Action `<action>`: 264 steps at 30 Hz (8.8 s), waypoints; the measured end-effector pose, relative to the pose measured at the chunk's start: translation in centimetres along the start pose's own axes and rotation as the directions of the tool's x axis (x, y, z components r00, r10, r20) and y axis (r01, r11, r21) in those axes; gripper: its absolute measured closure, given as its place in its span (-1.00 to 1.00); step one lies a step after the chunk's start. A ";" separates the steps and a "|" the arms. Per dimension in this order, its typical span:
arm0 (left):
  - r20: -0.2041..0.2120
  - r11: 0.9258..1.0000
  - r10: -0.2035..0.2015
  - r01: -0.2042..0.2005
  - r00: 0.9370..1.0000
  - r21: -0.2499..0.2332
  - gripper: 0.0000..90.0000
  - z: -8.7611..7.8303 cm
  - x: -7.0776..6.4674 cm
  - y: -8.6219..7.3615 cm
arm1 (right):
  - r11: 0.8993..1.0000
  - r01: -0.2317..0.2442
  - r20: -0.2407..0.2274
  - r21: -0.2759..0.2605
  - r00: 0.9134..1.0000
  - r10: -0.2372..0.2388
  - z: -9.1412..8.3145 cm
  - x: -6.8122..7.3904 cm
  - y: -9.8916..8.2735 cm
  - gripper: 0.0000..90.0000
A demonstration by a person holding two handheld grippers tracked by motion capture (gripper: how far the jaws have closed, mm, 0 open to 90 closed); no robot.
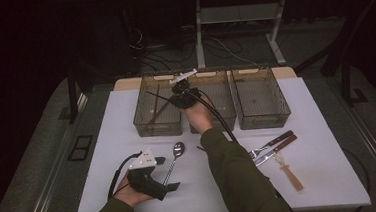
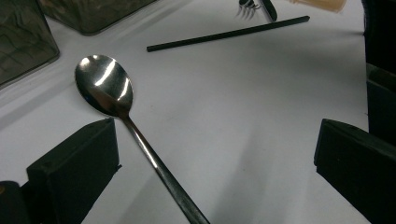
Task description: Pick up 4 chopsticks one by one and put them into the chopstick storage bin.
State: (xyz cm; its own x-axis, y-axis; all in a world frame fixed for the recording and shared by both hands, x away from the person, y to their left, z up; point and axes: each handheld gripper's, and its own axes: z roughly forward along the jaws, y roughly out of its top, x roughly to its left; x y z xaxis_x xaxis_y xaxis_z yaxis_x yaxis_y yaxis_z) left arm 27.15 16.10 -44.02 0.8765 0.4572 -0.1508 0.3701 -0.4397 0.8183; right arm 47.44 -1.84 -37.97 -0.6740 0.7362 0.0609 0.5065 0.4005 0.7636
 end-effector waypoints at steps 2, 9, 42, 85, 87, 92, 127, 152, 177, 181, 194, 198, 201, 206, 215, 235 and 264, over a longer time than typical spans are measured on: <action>0.002 1.000 0.002 -0.002 1.000 0.000 -1.00 0.0 0.0 0.0 | 1.000 -0.004 0.003 0.001 1.000 0.004 0.6 0.1 0.3 0.89; 0.005 1.000 -0.003 0.003 1.000 0.000 -1.00 0.0 0.0 0.0 | 0.998 -0.033 -0.012 -0.044 0.999 0.032 -0.3 -0.2 1.0 0.38; 0.002 1.000 -0.011 0.011 1.000 0.000 -1.00 0.0 0.0 0.0 | 0.994 0.045 -0.174 -0.099 0.983 -0.062 -11.7 -2.9 -6.2 -0.14; -0.001 1.000 -0.003 0.003 1.000 0.013 -1.00 0.1 -0.2 0.0 | 0.996 0.089 -0.235 -0.014 0.968 -0.090 -20.1 -3.7 -18.7 0.31; -0.002 1.000 -0.005 0.005 1.000 0.014 -1.00 0.1 -0.1 0.0 | 0.996 0.089 -0.236 0.001 0.968 -0.086 -20.4 -3.8 -19.4 0.37; -0.002 1.000 -0.001 0.001 1.000 0.015 -1.00 0.1 -0.2 0.0 | 0.994 0.101 -0.233 0.041 0.968 -0.089 -20.6 -3.8 -20.9 0.57; 0.004 1.000 0.007 -0.007 1.000 0.021 -1.00 0.1 -0.2 0.0 | 0.960 0.212 -0.199 0.185 0.964 -0.175 -17.5 -2.7 -22.2 0.80; 0.009 1.000 0.006 -0.006 1.000 0.022 -1.00 0.2 -0.3 0.0 | 0.960 0.195 -0.213 0.203 0.965 -0.151 -17.1 -2.8 -22.2 0.91; 0.009 1.000 0.008 -0.009 1.000 0.021 -1.00 0.2 -0.2 0.0 | 0.986 0.128 -0.256 0.107 0.962 -0.097 -19.0 -3.5 -21.3 0.91; 0.010 1.000 0.010 -0.010 1.000 0.021 -1.00 0.2 -0.2 0.0 | 0.989 0.122 -0.262 0.085 0.960 -0.096 -19.3 -3.7 -21.1 0.91; 0.008 1.000 0.010 -0.010 1.000 0.018 -1.00 0.2 -0.2 0.0 | 0.995 0.100 -0.266 0.005 0.959 -0.095 -20.6 -3.9 -20.3 0.91; 0.008 1.000 0.007 -0.007 1.000 0.016 -1.00 0.2 -0.2 0.0 | 0.996 0.085 -0.269 -0.023 0.959 -0.088 -21.1 -4.1 -20.0 0.91; 0.009 1.000 0.007 -0.007 1.000 0.017 -1.00 0.2 -0.2 0.0 | 0.996 0.080 -0.269 -0.043 0.959 -0.089 -21.4 -4.2 -19.7 0.91; 0.009 1.000 0.006 -0.006 1.000 0.019 -1.00 0.2 -0.2 0.0 | 0.995 0.070 -0.266 -0.071 0.960 -0.086 -21.8 -4.4 -19.2 0.91; 0.010 1.000 -0.003 0.003 1.000 0.014 -1.00 0.3 -0.2 -0.1 | 0.993 0.061 -0.258 -0.105 0.962 -0.087 -21.9 -4.4 -18.3 0.91; 0.007 1.000 -0.004 0.003 1.000 0.017 -1.00 0.3 -0.1 -0.1 | 0.982 0.025 -0.234 -0.187 0.970 -0.069 -21.3 -5.0 -15.2 0.90; 0.016 1.000 0.003 -0.003 1.000 0.009 -1.00 0.2 -0.2 -0.1 | 0.978 0.012 -0.125 -0.207 0.991 -0.039 -14.9 -4.0 -7.7 0.90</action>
State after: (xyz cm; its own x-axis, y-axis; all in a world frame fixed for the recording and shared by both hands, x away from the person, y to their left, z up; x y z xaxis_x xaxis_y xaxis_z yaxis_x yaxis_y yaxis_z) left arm 27.07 15.86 -44.18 0.8824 0.4436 -0.1568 0.3699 -0.4480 0.8139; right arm 38.18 -15.98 -34.51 -0.7550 0.6463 0.1109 0.3759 0.2880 0.8808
